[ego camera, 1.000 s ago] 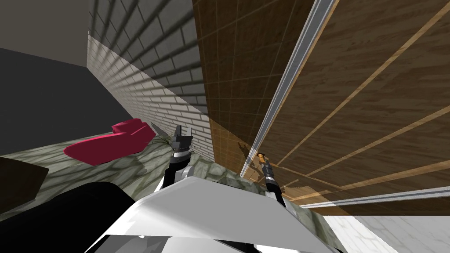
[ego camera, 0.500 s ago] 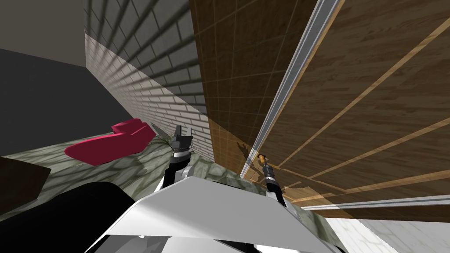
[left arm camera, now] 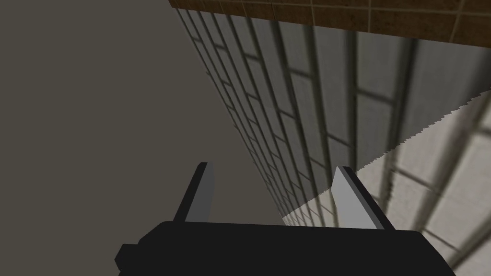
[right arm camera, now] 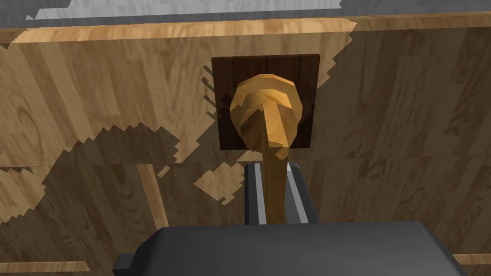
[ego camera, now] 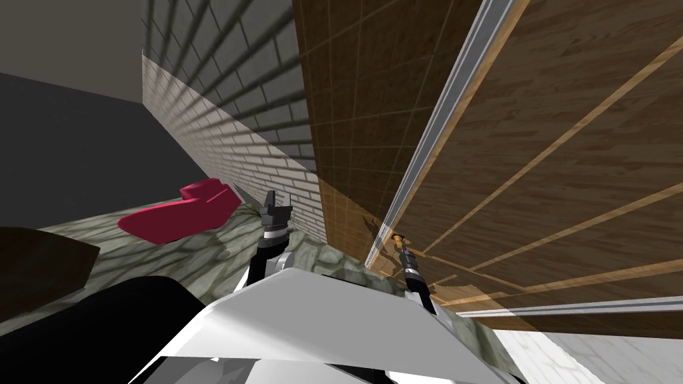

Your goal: Pull the door open

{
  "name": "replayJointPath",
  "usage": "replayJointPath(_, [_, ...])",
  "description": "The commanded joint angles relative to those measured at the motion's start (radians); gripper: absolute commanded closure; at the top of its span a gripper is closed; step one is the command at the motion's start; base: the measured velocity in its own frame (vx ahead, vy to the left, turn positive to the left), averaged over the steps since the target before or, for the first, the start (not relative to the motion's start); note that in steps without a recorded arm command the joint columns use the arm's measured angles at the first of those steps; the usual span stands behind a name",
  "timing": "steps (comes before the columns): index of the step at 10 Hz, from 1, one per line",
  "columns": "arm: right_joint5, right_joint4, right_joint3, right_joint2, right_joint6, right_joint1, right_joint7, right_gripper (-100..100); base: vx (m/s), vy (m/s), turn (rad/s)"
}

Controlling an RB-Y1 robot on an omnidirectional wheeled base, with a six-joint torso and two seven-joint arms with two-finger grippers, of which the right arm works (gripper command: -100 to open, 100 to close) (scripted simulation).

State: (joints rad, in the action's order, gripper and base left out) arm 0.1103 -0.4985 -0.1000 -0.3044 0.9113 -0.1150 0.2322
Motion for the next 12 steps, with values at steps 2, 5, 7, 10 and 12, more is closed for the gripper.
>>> replayJointPath(2, [-0.026, 0.022, 0.007, -0.006, 0.021, 0.001, 0.026, 100, -0.191, -0.053, 0.128])
replayJointPath(5, [-0.059, 0.040, 0.011, -0.022, 0.048, 0.003, 0.063, 100, -0.214, -0.088, 0.172])
replayJointPath(7, [-0.082, 0.052, 0.013, -0.033, 0.066, 0.005, 0.088, 100, -0.254, -0.075, 0.157])
replayJointPath(10, [-0.098, 0.062, 0.030, -0.039, 0.089, 0.013, 0.109, 100, -0.155, -0.039, 0.086])
replayJointPath(12, [-0.111, 0.061, 0.047, -0.055, 0.113, 0.028, 0.133, 100, -0.214, -0.042, 0.092])
